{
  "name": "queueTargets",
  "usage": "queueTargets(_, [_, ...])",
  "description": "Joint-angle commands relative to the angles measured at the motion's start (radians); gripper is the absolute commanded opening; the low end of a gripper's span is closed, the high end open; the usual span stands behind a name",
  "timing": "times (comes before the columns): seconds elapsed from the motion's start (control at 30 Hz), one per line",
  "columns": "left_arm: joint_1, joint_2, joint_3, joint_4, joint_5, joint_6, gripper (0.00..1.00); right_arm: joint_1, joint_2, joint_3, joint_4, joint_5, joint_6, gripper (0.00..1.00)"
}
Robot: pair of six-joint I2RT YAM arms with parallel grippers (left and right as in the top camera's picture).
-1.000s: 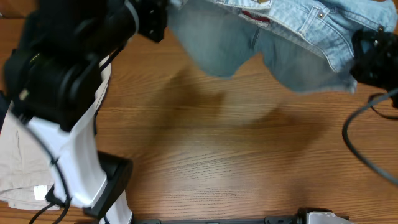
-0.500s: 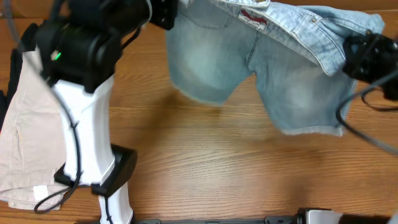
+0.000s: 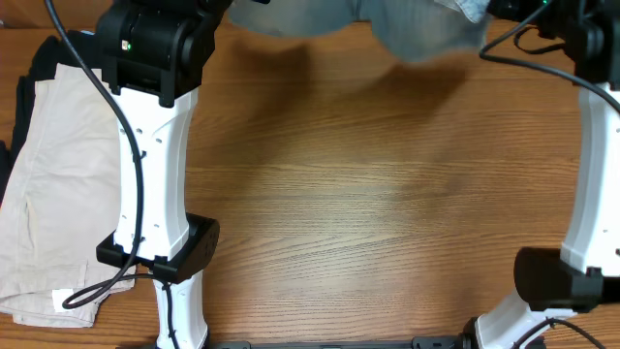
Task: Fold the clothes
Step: 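Lift the shorts with both grippers and swing them toward the back, then lower the shorts flat onto the table and open both grippers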
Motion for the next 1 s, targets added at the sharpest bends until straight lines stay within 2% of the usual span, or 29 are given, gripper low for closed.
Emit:
queueTargets(0.0, [0.051, -0.026, -0.023, -0.058, -0.133, -0.021, 0.04, -0.036, 0.041, 0.01, -0.029, 0.052, -0.042, 0.04])
queueTargets(0.13, [0.051, -0.014, -0.151, -0.22, -0.132, -0.023, 0.04, -0.034, 0.105, 0.01, -0.175, 0.015, -0.105, 0.04])
queueTargets(0.37, [0.05, -0.013, -0.368, -0.427, -0.117, -0.073, 0.04, -0.034, 0.145, -0.08, -0.418, 0.014, -0.108, 0.04])
queueTargets(0.47, [0.048, -0.013, -0.45, -0.459, -0.093, -0.093, 0.04, -0.033, 0.144, -0.151, -0.471, 0.002, -0.104, 0.04])
queueTargets(0.57, [0.047, -0.013, -0.577, -0.494, 0.0, -0.089, 0.04, -0.033, 0.142, -0.225, -0.489, -0.034, -0.092, 0.04])
queueTargets(0.8, [0.016, -0.013, -0.732, -0.531, 0.002, -0.083, 0.04, -0.033, 0.101, -0.233, -0.574, -0.029, -0.077, 0.04])
queueTargets(0.97, [-0.013, -0.013, -0.788, -0.534, 0.002, -0.081, 0.04, -0.032, 0.013, -0.346, -0.573, 0.002, -0.069, 0.04])
